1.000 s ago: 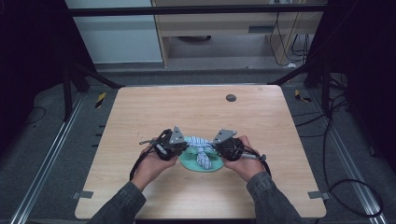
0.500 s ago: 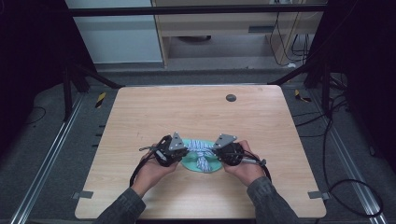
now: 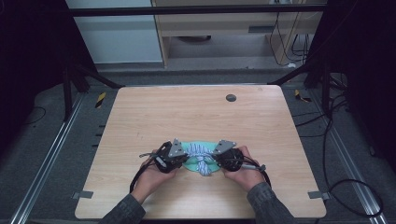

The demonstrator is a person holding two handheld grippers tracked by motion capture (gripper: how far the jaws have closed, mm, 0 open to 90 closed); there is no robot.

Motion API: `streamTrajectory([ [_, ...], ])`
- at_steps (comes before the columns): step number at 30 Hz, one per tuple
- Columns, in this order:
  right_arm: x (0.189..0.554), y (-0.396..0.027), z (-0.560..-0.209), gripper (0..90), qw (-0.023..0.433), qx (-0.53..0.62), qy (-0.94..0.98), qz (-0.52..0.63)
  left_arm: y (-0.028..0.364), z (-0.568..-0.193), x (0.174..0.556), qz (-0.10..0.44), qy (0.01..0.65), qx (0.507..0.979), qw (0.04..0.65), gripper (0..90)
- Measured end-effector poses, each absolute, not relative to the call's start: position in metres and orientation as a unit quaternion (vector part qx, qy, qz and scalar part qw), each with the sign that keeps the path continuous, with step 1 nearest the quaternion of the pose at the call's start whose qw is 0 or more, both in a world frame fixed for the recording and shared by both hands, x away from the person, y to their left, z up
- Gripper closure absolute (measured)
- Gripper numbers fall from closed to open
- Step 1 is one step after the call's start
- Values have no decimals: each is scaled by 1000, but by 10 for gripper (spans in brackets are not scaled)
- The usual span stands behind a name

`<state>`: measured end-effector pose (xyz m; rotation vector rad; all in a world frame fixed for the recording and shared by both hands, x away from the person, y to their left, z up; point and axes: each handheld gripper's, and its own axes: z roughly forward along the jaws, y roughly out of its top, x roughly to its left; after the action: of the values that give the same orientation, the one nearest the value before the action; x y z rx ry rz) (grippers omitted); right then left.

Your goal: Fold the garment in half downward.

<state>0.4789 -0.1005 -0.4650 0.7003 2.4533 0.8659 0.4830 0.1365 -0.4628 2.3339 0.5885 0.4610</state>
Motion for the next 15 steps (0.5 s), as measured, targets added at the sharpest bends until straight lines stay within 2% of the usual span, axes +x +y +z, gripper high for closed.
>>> streamTrajectory([
  [5,478,-99,-464,742,222,252,890,310,136,-463,483,176,230,893,344,798],
  [11,481,-97,-458,625,219,251,890,312,140,-459,485,197,238,884,352,616],
  [15,487,-92,-454,556,212,253,891,312,142,-459,491,185,243,886,350,561],
])
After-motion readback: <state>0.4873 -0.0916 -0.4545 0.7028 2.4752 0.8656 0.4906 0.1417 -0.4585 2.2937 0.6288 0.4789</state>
